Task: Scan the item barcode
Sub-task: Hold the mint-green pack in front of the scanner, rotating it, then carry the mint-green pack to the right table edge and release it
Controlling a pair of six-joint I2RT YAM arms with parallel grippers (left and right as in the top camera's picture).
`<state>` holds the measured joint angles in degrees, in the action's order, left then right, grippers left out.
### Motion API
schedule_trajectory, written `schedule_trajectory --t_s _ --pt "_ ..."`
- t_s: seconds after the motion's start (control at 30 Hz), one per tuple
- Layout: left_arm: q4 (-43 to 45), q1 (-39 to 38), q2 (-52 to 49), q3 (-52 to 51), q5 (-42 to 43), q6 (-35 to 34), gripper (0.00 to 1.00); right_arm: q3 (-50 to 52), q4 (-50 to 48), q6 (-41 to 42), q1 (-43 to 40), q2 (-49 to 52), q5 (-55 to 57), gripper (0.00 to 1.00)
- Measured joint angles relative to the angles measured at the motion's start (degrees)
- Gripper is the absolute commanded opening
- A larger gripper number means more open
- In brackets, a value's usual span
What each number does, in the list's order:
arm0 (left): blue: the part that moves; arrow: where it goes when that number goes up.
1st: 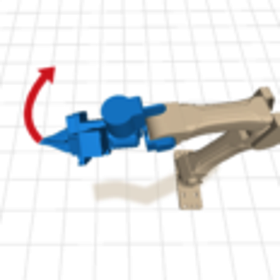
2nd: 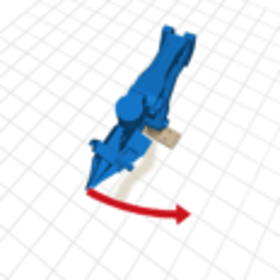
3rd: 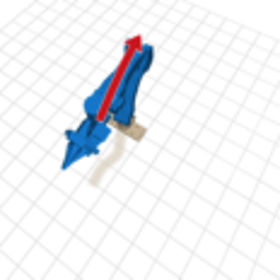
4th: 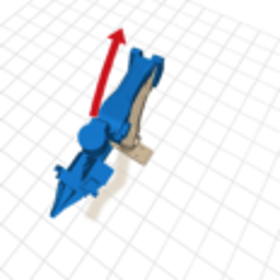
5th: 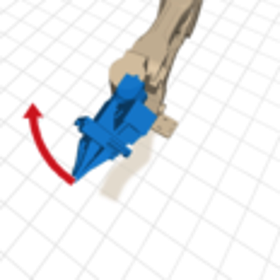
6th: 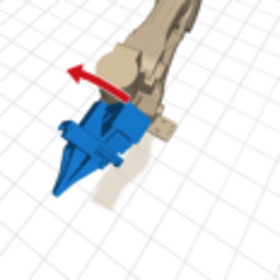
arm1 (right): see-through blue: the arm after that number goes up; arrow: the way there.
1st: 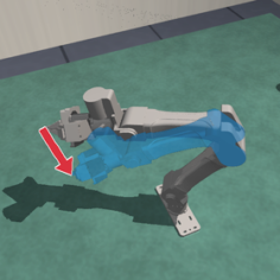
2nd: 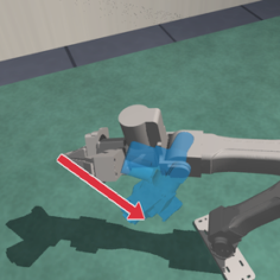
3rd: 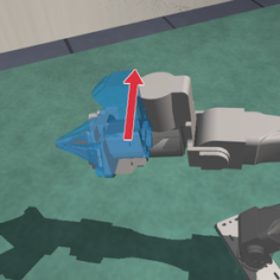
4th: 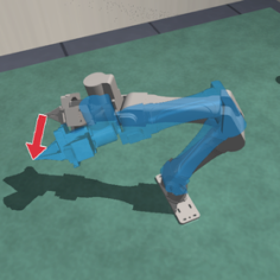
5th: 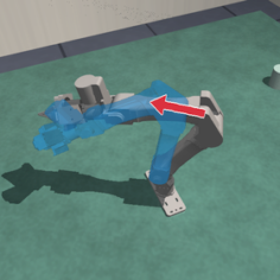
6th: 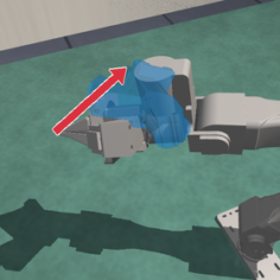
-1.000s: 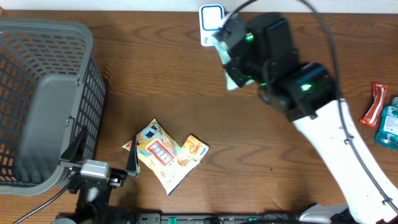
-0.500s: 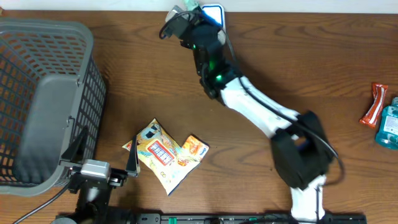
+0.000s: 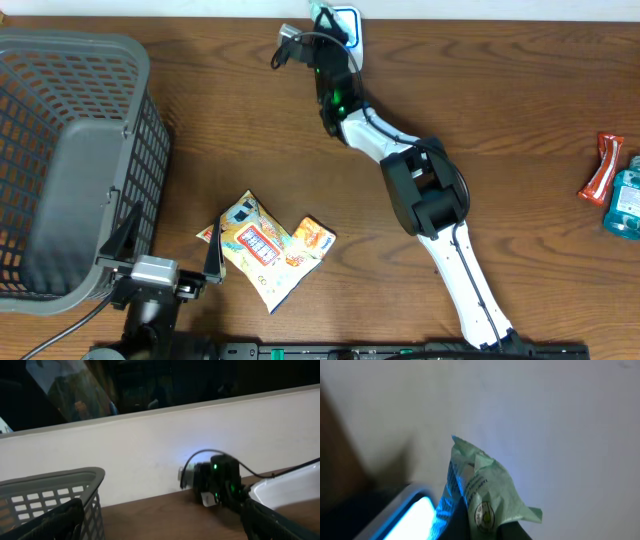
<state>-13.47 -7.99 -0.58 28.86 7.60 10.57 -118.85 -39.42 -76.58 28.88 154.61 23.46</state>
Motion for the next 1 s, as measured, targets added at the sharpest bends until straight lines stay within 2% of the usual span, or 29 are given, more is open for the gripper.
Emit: schedule_trajectory --t_s 0.17,0.7,0.87,0.93,1.0 --pt "0.00 0.00 0.00 -0.15 0.02 0.00 1.00 -6.21 0.24 1.46 -0.94 0.70 -2.12 0.01" --pt "0.00 0.00 0.00 -0.17 0.00 0.00 1.00 -6.47 2.58 4.59 -1.07 4.42 -2.82 0.01" --pt "0.02 0.00 0.00 -0.24 0.02 0.00 1.00 -6.62 20.06 13.35 -0.76 -1.22 6.14 0.01" --pt "0.00 0.00 0.00 -0.28 0.00 0.00 1.00 -6.47 29.42 17.81 -1.14 -4.74 10.71 0.01" --pt "0.00 0.00 0.00 -0.35 0.00 0.00 0.99 -6.32 43.87 23.91 -2.40 -10.10 15.50 0.01"
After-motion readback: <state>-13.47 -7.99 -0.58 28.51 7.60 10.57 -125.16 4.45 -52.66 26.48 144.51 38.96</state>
